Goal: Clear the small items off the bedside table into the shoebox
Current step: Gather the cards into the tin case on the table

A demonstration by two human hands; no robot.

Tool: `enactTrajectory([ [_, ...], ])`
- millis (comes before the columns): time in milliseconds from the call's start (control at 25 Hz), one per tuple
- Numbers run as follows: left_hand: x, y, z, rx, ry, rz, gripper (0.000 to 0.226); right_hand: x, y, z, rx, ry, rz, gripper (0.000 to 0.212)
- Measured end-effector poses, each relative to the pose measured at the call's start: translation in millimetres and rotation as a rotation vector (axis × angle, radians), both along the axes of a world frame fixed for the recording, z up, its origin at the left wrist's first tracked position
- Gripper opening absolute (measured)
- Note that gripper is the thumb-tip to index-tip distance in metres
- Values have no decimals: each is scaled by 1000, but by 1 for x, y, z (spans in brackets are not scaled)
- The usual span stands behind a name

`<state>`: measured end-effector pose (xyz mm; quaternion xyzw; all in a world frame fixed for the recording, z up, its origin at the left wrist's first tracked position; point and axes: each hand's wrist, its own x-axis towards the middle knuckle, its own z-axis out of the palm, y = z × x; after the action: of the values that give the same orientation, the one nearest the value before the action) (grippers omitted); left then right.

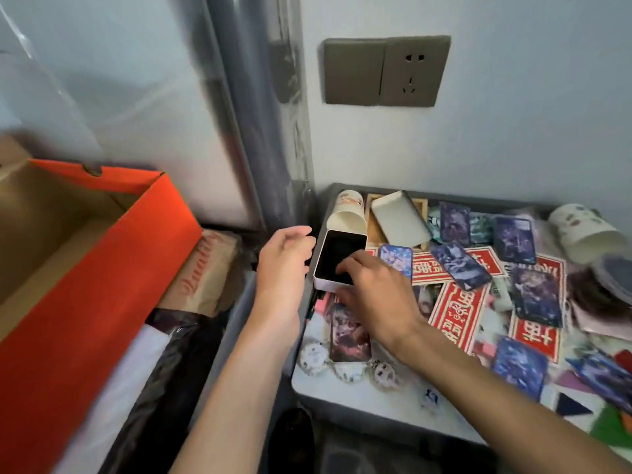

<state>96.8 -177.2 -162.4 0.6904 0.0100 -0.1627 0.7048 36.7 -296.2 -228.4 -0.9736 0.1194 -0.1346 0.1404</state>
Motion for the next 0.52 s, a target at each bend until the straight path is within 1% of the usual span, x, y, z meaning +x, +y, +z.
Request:
enactTrajectory([
  [80,-4,-10,4,-51,31,-13,17,2,-1,1,3,7,-15,27],
  [200,-6,-23,5,-43,22,-19,18,1,-5,11,1,-9,-4,24],
  [280,-4,-28,3,-38,5,16,18,-5,-10,25,83,-24,37,23],
  [320,-4,-32,2,-20,-2,19,24,-11,-15,33,145,-41,64,22],
  [360,-5,-36,1,4,-3,2,36,-18,-21,41,201,-68,87,21],
  [400,-9,-40,1,36,6,-26,50,-28,-28,50,232,-104,95,19],
  [440,-13,-44,1,51,37,-57,59,-37,-34,58,236,-131,102,18],
  [480,-16,-50,0,22,89,-97,59,-46,-41,65,220,-141,111,18],
  [520,-18,-56,-2,-49,140,-145,50,-53,-48,69,205,-133,132,18],
])
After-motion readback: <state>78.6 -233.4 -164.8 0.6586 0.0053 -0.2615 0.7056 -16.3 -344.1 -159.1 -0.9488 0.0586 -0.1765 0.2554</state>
